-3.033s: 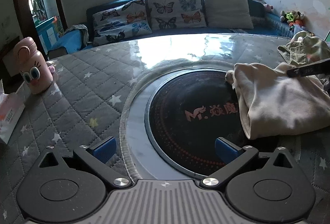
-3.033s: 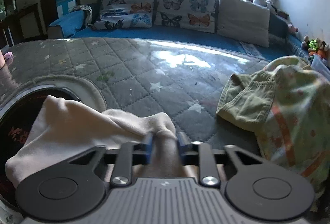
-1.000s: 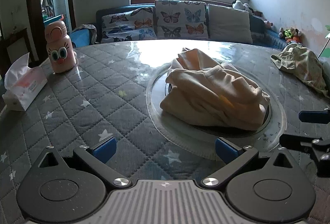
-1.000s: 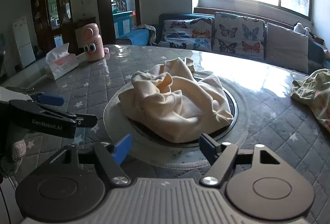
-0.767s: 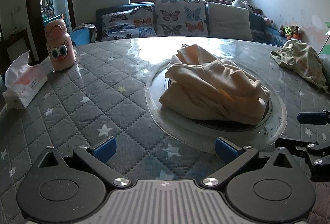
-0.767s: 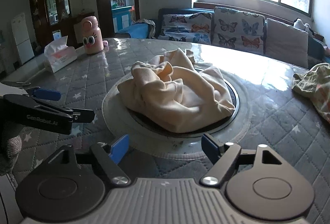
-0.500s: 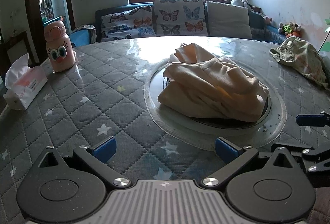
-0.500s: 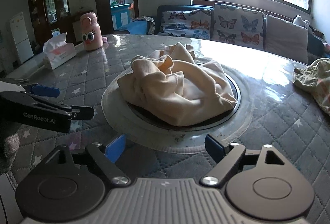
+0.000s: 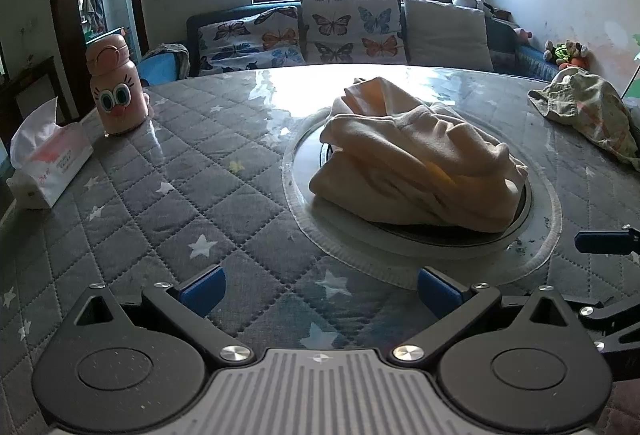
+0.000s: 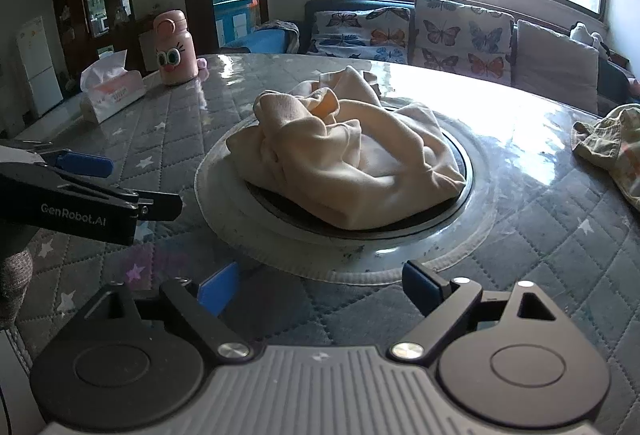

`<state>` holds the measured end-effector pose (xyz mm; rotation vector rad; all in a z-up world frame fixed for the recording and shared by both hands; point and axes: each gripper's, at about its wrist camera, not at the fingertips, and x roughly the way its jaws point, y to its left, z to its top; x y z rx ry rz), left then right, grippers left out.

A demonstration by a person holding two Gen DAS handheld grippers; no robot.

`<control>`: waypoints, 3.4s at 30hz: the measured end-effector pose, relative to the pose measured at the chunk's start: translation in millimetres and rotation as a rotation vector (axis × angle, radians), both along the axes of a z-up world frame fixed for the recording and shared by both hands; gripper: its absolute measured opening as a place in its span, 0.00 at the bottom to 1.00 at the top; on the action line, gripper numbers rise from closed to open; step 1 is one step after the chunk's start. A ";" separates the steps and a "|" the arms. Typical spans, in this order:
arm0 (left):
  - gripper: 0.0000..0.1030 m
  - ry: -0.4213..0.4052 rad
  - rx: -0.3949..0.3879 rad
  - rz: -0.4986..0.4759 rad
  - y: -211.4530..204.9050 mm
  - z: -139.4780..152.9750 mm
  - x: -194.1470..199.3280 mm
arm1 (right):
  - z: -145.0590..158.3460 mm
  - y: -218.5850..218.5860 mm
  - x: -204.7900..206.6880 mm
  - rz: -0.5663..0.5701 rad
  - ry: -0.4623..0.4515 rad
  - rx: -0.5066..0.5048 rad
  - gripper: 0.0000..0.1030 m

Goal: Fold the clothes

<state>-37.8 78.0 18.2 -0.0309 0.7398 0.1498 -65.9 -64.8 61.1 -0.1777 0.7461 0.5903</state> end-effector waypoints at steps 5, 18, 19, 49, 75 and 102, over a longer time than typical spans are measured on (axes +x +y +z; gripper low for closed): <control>1.00 0.006 0.001 0.000 -0.6 -1.9 2.2 | -1.5 0.2 0.7 -0.001 0.003 0.002 0.88; 1.00 0.023 0.005 0.000 -0.3 -4.5 9.1 | -6.0 1.5 5.7 -0.002 0.020 0.005 0.89; 1.00 0.024 0.004 0.000 -0.3 -4.5 9.9 | -6.5 1.5 6.3 -0.002 0.021 0.005 0.89; 1.00 -0.001 0.057 0.052 17.2 33.3 67.2 | 24.0 -12.6 53.6 -0.026 0.020 0.047 0.89; 0.87 0.070 -0.015 -0.017 46.6 8.8 196.9 | 7.6 67.3 222.7 0.004 0.121 0.152 0.50; 0.03 -0.027 -0.074 -0.075 49.0 43.9 148.6 | 61.1 -88.3 134.2 -0.307 -0.078 0.235 0.04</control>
